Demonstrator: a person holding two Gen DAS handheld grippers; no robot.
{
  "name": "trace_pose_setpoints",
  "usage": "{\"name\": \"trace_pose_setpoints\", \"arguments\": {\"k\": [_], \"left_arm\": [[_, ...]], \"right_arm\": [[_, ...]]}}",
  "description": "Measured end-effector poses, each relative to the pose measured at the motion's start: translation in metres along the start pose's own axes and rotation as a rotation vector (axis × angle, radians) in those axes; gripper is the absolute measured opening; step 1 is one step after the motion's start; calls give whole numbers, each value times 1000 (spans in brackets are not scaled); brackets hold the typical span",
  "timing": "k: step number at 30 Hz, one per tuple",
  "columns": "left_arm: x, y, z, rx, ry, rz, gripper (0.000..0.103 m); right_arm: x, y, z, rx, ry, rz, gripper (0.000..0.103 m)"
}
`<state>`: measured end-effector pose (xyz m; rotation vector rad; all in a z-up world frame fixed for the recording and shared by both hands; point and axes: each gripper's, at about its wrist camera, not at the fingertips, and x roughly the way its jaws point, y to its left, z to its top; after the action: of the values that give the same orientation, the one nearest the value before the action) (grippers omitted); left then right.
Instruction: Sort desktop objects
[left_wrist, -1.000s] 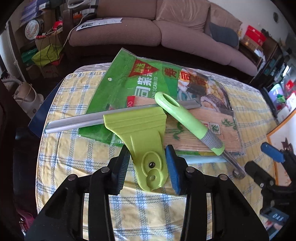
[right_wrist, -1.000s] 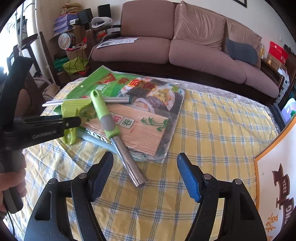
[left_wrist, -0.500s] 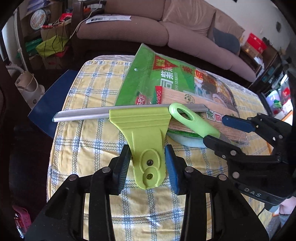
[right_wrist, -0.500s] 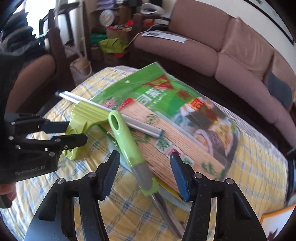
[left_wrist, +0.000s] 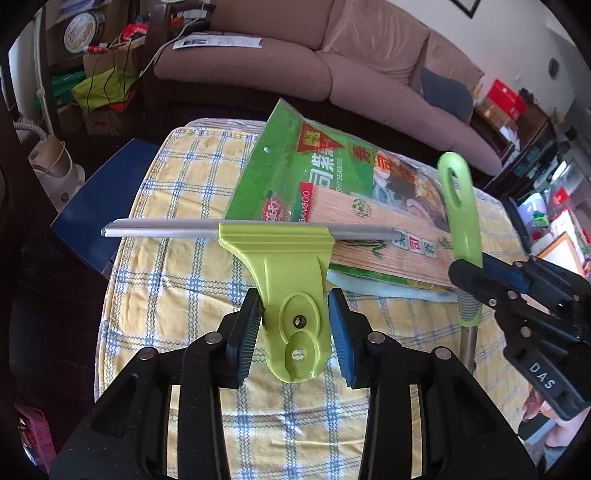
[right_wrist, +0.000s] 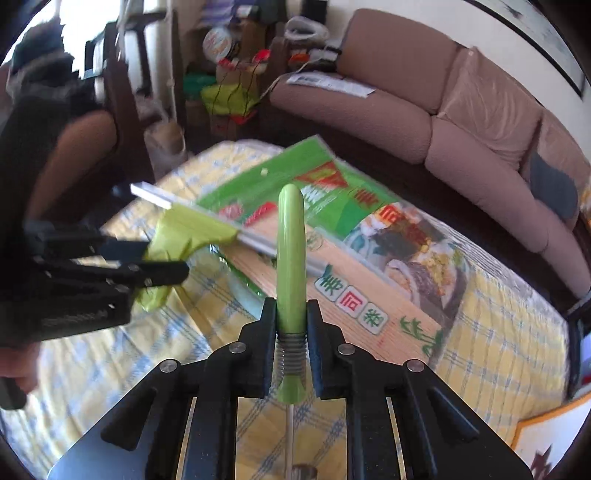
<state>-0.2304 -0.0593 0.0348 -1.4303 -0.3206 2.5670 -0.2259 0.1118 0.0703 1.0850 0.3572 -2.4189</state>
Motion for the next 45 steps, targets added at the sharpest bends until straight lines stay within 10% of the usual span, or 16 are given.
{"name": "trace_pose_setpoints", "arguments": {"k": [18,20,24,29,38,41,44,45], "left_arm": [[-161,-108,26,173,-121,-31,5],[-168,-115,27,176,-110,-12,12],[-142,-116,9,224,-48,44,63],[-65,-100,-26,272,86,153,70],[8,-78,-47,236,184,28,92],[19,-72,-43,201,193,-33,78],[28,-69,-45,199,222,-45,30],[28,-68,-45,200,219,-64,28]], "right_arm": [[-223,-51,5,244,-231,-9,15],[-238,-51,-1,253,-213,-12,15],[-247,-44,-19,246,-171,-10,15],[-230,-40,-47,260,-118,35,15],[-183,-44,-69,298,-67,125,15],[-171,-46,-75,312,-55,139,15],[-161,-48,-79,322,-45,144,15],[-159,-49,-81,327,-42,146,15]]}}
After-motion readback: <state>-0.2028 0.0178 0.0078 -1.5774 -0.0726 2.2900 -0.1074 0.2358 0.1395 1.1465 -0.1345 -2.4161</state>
